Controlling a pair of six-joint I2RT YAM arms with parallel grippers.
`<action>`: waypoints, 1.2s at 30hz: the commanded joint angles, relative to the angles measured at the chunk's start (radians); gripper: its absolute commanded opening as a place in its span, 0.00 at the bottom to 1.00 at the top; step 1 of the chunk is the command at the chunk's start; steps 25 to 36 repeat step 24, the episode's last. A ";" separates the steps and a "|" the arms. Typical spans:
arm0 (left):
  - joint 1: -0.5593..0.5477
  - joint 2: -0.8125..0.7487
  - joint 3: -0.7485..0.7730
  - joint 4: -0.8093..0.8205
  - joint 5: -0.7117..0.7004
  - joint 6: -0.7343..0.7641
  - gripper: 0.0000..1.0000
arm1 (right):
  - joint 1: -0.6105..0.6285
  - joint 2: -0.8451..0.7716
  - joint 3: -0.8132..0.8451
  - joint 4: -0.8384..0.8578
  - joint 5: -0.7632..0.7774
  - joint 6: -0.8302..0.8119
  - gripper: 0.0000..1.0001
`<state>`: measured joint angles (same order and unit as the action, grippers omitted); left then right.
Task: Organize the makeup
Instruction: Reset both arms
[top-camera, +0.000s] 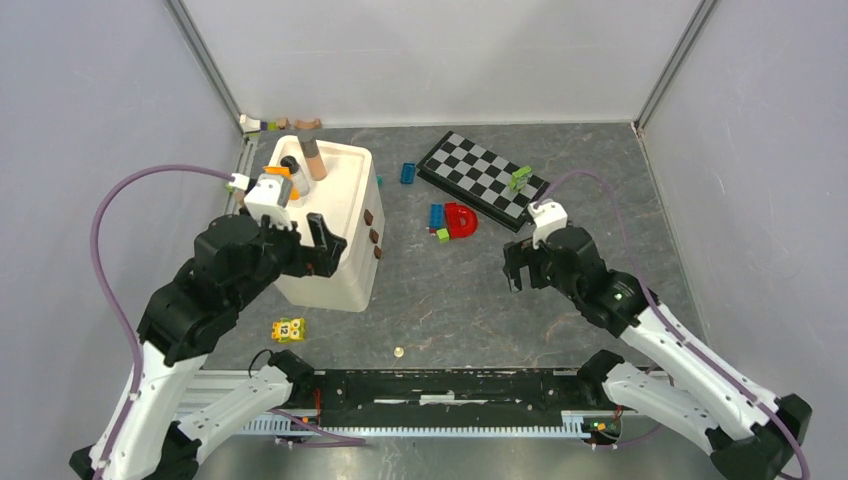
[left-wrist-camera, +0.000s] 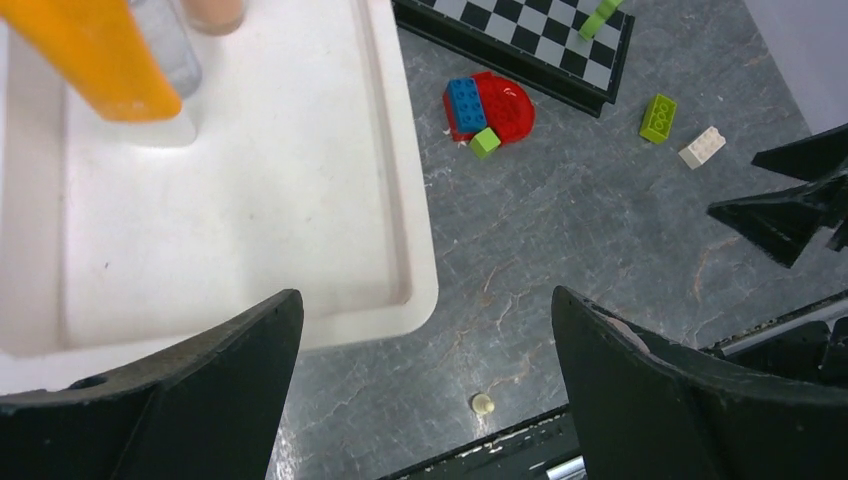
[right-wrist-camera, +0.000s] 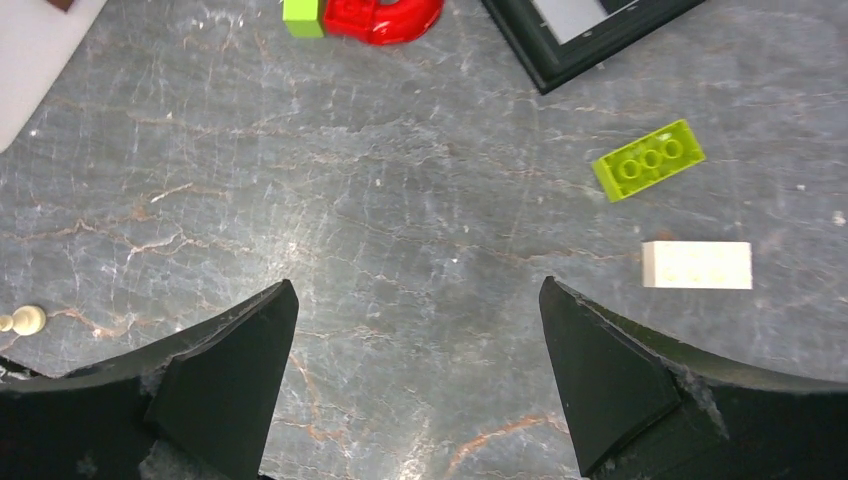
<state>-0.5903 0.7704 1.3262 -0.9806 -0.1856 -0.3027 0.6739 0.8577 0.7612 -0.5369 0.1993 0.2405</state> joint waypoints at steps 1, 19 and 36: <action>0.000 -0.061 -0.039 -0.050 -0.045 -0.083 1.00 | 0.001 -0.102 -0.010 -0.020 0.113 -0.029 0.98; 0.000 -0.164 -0.059 -0.085 -0.149 -0.107 1.00 | 0.001 -0.295 -0.122 0.174 0.182 -0.099 0.98; 0.001 -0.161 -0.065 -0.091 -0.148 -0.118 1.00 | 0.000 -0.286 -0.118 0.162 0.154 -0.078 0.98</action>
